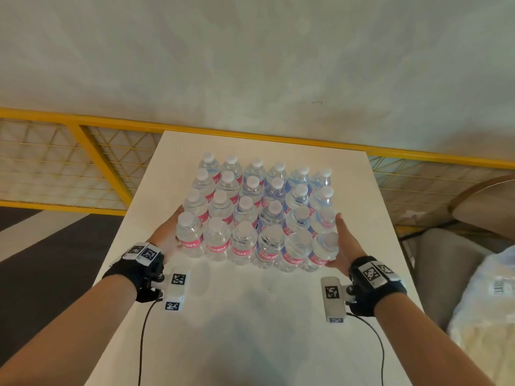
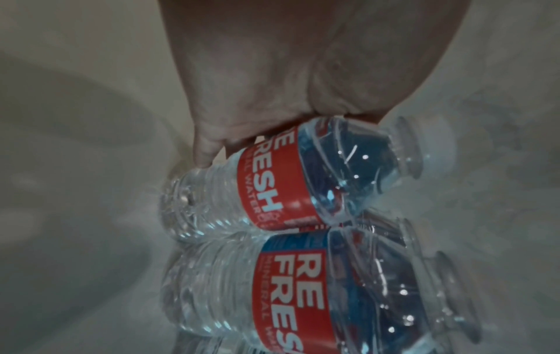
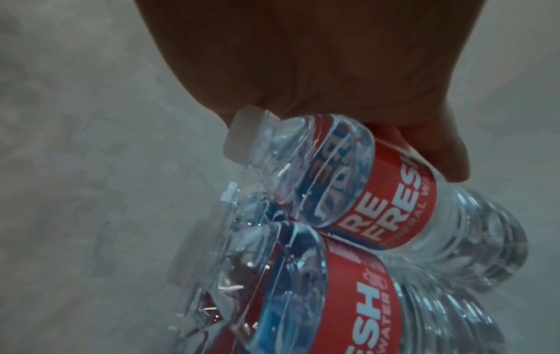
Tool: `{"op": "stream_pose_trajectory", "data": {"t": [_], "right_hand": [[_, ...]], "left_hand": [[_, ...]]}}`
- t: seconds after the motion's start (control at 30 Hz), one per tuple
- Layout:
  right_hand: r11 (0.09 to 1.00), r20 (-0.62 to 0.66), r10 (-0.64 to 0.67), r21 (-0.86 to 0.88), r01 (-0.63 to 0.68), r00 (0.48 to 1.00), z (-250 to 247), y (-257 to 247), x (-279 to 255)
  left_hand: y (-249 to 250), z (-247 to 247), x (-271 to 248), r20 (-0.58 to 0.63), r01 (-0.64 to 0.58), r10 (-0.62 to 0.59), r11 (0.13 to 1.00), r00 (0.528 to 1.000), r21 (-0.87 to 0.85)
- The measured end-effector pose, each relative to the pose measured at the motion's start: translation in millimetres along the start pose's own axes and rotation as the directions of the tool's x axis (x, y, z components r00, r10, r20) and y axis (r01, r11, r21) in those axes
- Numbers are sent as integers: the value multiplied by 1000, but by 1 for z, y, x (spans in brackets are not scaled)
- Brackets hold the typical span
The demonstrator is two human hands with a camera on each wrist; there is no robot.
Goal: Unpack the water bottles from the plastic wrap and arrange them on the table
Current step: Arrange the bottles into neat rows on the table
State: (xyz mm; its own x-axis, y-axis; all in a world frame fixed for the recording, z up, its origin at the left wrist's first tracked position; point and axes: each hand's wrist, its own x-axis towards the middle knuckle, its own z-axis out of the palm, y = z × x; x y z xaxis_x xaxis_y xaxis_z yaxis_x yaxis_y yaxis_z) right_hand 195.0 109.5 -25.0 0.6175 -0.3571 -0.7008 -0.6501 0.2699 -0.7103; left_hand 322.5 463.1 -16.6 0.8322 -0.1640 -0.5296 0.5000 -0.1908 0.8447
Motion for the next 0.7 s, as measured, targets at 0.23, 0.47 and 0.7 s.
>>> {"op": "stream_pose_trajectory", "data": {"t": [0.23, 0.47, 0.7], "right_hand": [[944, -129, -272, -226, 239, 953, 9, -25, -45], [888, -46, -367, -316, 335, 929, -7, -17, -59], [819, 25, -411, -430, 381, 911, -6, 2, -64]], "left_hand": [[27, -1, -2, -427, -290, 256, 957, 867, -15], [58, 84, -65, 197, -789, 876, 271, 439, 551], [29, 164, -68, 644, -709, 438, -19, 627, 705]]}}
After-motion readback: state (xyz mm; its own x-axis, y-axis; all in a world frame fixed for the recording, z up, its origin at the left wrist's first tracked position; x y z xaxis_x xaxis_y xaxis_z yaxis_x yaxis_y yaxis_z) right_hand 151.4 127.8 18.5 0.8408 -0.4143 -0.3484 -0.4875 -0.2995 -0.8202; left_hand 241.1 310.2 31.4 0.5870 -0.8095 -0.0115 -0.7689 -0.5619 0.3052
